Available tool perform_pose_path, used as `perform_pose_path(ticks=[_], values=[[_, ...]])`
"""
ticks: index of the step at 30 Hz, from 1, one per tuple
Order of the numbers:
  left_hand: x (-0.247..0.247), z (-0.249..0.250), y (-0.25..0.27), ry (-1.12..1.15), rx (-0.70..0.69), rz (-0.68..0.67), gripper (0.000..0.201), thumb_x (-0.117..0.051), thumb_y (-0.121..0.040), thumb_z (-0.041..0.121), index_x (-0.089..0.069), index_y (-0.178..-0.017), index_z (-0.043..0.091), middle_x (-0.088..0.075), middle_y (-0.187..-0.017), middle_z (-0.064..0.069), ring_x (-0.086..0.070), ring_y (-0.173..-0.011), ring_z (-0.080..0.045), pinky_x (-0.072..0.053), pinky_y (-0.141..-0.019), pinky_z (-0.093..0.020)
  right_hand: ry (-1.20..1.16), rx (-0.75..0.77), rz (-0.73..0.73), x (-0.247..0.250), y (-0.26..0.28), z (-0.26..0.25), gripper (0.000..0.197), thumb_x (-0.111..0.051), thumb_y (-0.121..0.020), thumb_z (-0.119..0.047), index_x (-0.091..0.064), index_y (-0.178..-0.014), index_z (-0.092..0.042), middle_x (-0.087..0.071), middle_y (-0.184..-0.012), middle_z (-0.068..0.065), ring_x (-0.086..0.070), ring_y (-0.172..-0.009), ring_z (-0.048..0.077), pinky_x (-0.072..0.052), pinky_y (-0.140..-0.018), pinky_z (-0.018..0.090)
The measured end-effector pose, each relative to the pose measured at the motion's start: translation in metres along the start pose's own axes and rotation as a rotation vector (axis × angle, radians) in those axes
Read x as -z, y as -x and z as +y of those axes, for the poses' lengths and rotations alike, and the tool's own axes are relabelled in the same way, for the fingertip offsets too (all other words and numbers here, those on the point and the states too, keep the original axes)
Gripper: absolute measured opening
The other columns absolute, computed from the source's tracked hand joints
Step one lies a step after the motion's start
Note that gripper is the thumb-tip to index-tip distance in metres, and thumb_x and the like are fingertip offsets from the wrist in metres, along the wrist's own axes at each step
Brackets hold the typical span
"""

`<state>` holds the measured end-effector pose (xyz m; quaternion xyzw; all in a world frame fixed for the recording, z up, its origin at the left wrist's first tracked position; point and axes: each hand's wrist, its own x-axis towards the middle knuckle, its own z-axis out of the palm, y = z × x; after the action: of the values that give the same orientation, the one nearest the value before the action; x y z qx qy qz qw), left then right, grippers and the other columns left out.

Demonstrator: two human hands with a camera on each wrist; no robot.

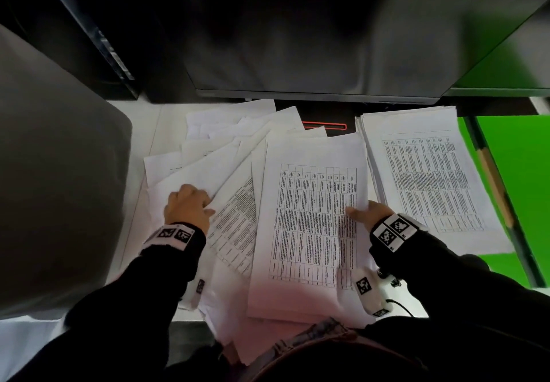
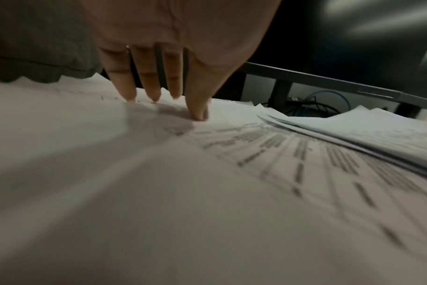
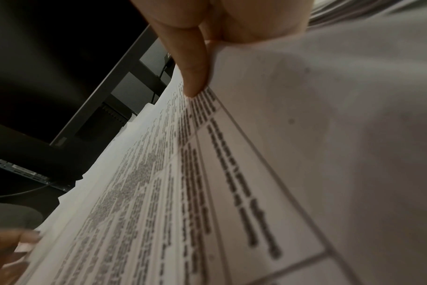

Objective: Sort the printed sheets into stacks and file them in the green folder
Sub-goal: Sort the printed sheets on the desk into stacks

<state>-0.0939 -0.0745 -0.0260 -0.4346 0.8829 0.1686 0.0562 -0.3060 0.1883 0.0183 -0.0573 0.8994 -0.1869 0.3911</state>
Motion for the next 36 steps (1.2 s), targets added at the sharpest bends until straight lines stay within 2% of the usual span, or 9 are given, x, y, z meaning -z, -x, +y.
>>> perform_pose_path(ticks=[3,6,11,14,20,22,26,31,36], values=[[0.004,0.000,-0.008,0.070,0.007,0.067,0.023,-0.059,-0.086,0.012,-0.057,-0.107,0.022,-0.046,-0.126,0.000,-0.040,-0.113,-0.025,-0.033,-0.093,-0.036,-0.009,-0.006,-0.002,-0.002,0.001,0.000,0.052,-0.054,-0.090,-0.038,-0.049,-0.128,-0.002,-0.062,-0.118,0.017,-0.050,-0.087,0.020,-0.041,-0.081,0.031],[0.011,0.007,-0.018,0.032,0.059,-0.031,0.036,-0.062,-0.083,0.039,-0.053,-0.116,0.027,-0.047,-0.124,-0.003,-0.041,-0.116,-0.027,-0.032,-0.095,-0.040,-0.049,-0.009,0.007,-0.003,0.001,0.001,0.050,-0.055,-0.090,-0.036,-0.050,-0.127,-0.002,-0.063,-0.116,0.018,-0.051,-0.087,0.021,-0.041,-0.080,0.031],[0.012,0.014,-0.022,-0.049,0.034,-0.079,0.043,-0.069,-0.066,0.060,-0.054,-0.092,0.030,-0.041,-0.100,0.002,-0.041,-0.108,-0.025,-0.030,-0.091,-0.039,-0.080,-0.020,0.010,-0.004,-0.001,0.002,0.048,-0.056,-0.089,-0.036,-0.052,-0.125,-0.004,-0.064,-0.114,0.016,-0.052,-0.086,0.021,-0.042,-0.079,0.030],[0.013,0.017,-0.023,-0.025,0.071,-0.157,0.037,-0.069,-0.070,0.055,-0.051,-0.086,0.028,-0.047,-0.100,0.003,-0.046,-0.108,-0.025,-0.030,-0.093,-0.038,-0.082,-0.022,0.017,-0.005,-0.002,0.001,0.048,-0.056,-0.089,-0.035,-0.052,-0.125,-0.004,-0.063,-0.115,0.016,-0.051,-0.085,0.020,-0.041,-0.079,0.029],[0.013,0.015,-0.019,0.190,0.089,-0.216,0.029,-0.067,-0.081,0.037,-0.051,-0.101,0.022,-0.059,-0.106,0.003,-0.057,-0.102,-0.024,-0.032,-0.096,-0.036,-0.083,-0.025,0.029,-0.006,-0.005,0.003,0.046,-0.058,-0.088,-0.036,-0.054,-0.125,-0.008,-0.064,-0.114,0.014,-0.052,-0.086,0.020,-0.042,-0.084,0.033],[0.020,0.015,-0.019,0.238,0.102,-0.183,0.021,-0.063,-0.085,0.031,-0.056,-0.097,0.016,-0.061,-0.106,-0.004,-0.056,-0.096,-0.026,-0.041,-0.087,-0.032,-0.065,-0.021,0.020,-0.005,-0.005,0.002,0.047,-0.056,-0.089,-0.036,-0.053,-0.126,-0.007,-0.063,-0.115,0.015,-0.053,-0.088,0.022,-0.041,-0.084,0.032],[0.040,0.004,-0.019,0.257,0.194,-0.037,0.014,-0.058,-0.089,0.024,-0.052,-0.087,0.012,-0.055,-0.088,-0.006,-0.051,-0.085,-0.026,-0.036,-0.072,-0.029,-0.091,-0.023,0.043,-0.003,-0.006,0.003,0.048,-0.056,-0.090,-0.033,-0.051,-0.127,-0.003,-0.061,-0.118,0.019,-0.057,-0.104,0.031,-0.040,-0.086,0.033],[0.048,-0.025,-0.012,0.466,0.179,0.006,0.022,-0.066,-0.083,0.011,-0.062,-0.105,0.011,-0.053,-0.090,-0.003,-0.052,-0.088,-0.021,-0.036,-0.080,-0.025,-0.049,-0.018,0.021,0.005,-0.009,0.003,0.049,-0.053,-0.091,-0.036,-0.049,-0.128,-0.004,-0.061,-0.114,0.017,-0.049,-0.086,0.021,-0.037,-0.078,0.029],[0.049,-0.031,0.006,0.666,0.118,0.066,0.014,-0.061,-0.086,0.008,-0.061,-0.093,0.019,-0.050,-0.080,0.002,-0.051,-0.083,-0.022,-0.035,-0.076,-0.025,0.026,0.014,0.006,0.015,-0.009,-0.007,0.054,-0.050,-0.091,-0.042,-0.048,-0.130,-0.004,-0.058,-0.122,0.019,-0.056,-0.100,0.029,-0.038,-0.082,0.029]])
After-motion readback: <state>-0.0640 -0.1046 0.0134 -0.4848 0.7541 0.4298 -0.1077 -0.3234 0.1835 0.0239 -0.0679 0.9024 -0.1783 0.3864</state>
